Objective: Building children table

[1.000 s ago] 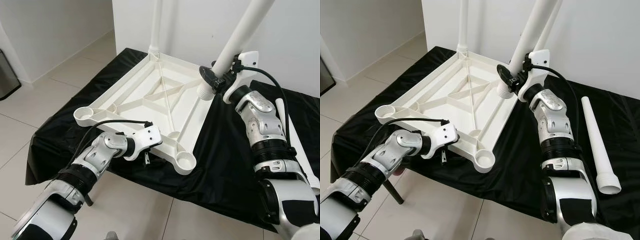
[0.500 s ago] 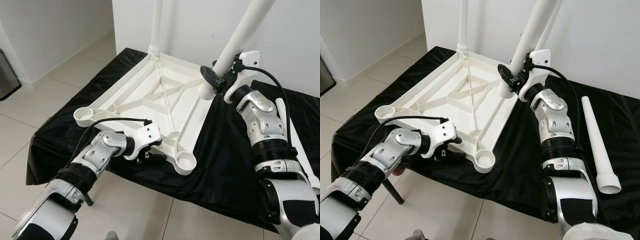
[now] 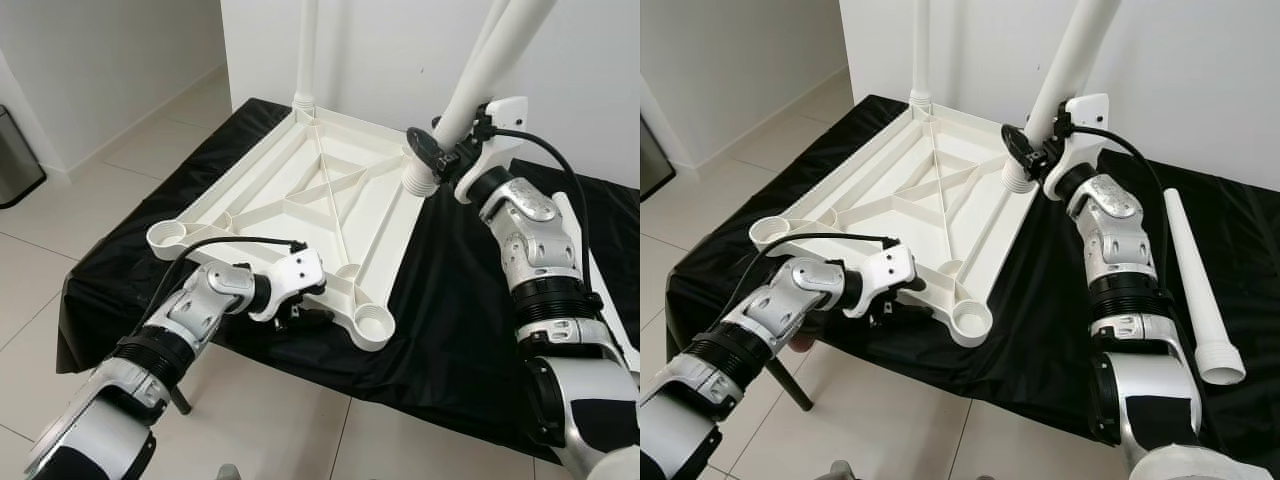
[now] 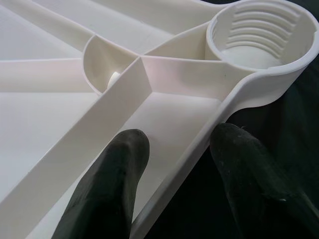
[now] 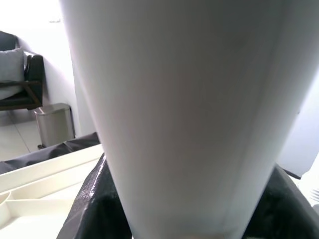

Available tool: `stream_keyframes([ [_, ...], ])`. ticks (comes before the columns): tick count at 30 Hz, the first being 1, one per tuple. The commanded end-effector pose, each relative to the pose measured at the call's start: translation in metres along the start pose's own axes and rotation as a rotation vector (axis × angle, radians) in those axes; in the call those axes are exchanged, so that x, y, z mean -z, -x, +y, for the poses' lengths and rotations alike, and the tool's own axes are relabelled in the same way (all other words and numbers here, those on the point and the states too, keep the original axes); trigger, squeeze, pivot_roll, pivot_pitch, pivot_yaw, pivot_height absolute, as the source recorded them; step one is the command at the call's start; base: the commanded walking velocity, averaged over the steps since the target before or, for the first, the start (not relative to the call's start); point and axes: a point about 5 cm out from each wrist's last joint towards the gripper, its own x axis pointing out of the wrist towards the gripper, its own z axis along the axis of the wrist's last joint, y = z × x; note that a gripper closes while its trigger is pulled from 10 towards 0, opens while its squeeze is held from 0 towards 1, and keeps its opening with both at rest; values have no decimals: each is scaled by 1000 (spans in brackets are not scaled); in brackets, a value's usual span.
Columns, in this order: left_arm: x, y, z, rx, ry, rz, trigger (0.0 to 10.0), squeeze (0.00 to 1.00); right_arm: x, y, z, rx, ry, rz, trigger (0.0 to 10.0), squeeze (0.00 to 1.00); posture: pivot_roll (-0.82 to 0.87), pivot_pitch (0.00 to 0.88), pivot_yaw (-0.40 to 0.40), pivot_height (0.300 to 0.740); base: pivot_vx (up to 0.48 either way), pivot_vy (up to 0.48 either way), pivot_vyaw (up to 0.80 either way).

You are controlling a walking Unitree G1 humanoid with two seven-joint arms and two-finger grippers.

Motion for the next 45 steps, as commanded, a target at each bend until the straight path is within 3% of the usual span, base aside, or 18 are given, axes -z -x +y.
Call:
stream_keyframes([
  [1, 18, -5, -16, 126, 57, 67, 8784, 0, -4, 2, -3, 13, 4, -11, 10000, 0, -26, 0, -16, 740, 0, 0, 0],
  [2, 19, -5, -16, 122, 74, 64, 7176, 0, -3, 3, -3, 14, 4, -11, 10000, 0, -26, 0, -16, 740, 0, 0, 0],
  [3, 20, -6, -16, 117, 105, 63, 275, 0, -3, 3, -4, 14, 4, -10, 10000, 0, -26, 0, -17, 740, 0, 0, 0],
  [9, 25, -6, -14, 94, 164, 71, 0, 0, -3, 3, -3, 12, 6, -11, 10000, 0, -27, 0, -17, 740, 0, 0, 0],
  [10, 26, -7, -13, 88, 178, 77, 2863, 0, -3, 3, -3, 8, 5, -13, 10000, 0, -27, 0, -17, 740, 0, 0, 0],
  [12, 26, -7, -13, 83, 187, 82, 2863, 0, -4, 2, -2, 6, 5, -14, 10000, 0, -27, 0, -17, 740, 0, 0, 0],
  [13, 28, -8, -11, 64, 215, 88, 4353, 0, -4, 2, -2, 3, 6, -16, 10000, 0, -27, 0, -17, 740, 0, 0, 0],
  [16, 28, -9, -7, 31, 248, 93, 4627, 0, -4, 2, -1, 2, 7, -16, 10000, 0, -27, 0, -16, 740, 0, 0, 0],
  [17, 29, -9, -6, 22, 261, 97, 4392, 0, -4, 3, -1, 2, 6, -17, 10000, 0, -27, 0, -16, 740, 0, 0, 0],
  [18, 31, -8, -4, 1, 265, 105, 2980, 0, -4, 3, -1, 1, 6, -17, 10000, 0, -27, 0, -15, 740, 0, 0, 0],
  [19, 31, -8, -4, 1, 265, 105, 2980, 0, -4, 3, -1, 1, 6, -17, 10000, 0, -27, 0, -15, 740, 0, 0, 0],
  [20, 32, -8, -3, -17, 276, 116, 5765, 0, -4, 3, 0, 1, 7, -17, 10000, 0, -28, 0, -15, 740, 0, 0, 0],
  [21, 34, -7, 0, -42, 290, 125, 9608, 0, -4, 3, 0, 1, 7, -18, 10000, 0, -28, 0, -14, 740, 0, 0, 0],
  [22, 36, -6, 1, -59, 301, 133, 9333, 0, -4, 3, 0, 1, 7, -18, 10000, 0, -28, 0, -14, 740, 0, 0, 0],
  [25, 42, -5, 5, -105, 339, 167, 10000, 0, -5, 3, -1, 1, 7, -20, 10000, 0, -28, 0, -14, 740, 0, 0, 0],
  [28, 50, -1, 10, -160, 372, 217, 10000, 0, -6, 3, 0, 1, 8, -23, 10000, 0, -27, 0, -13, 740, 0, 0, 0],
  [38, 65, 10, 23, -321, 409, 285, 10000, 0, -9, 4, -1, 8, 9, -34, 10000, 0, -30, 0, -10, 740, 0, 0, 0],
  [45, 67, 15, 27, -332, 400, 300, 10000, 0, -9, 6, 0, 6, 8, -29, 10000, 0, -29, 0, -9, 740, 0, 0, 0],
])
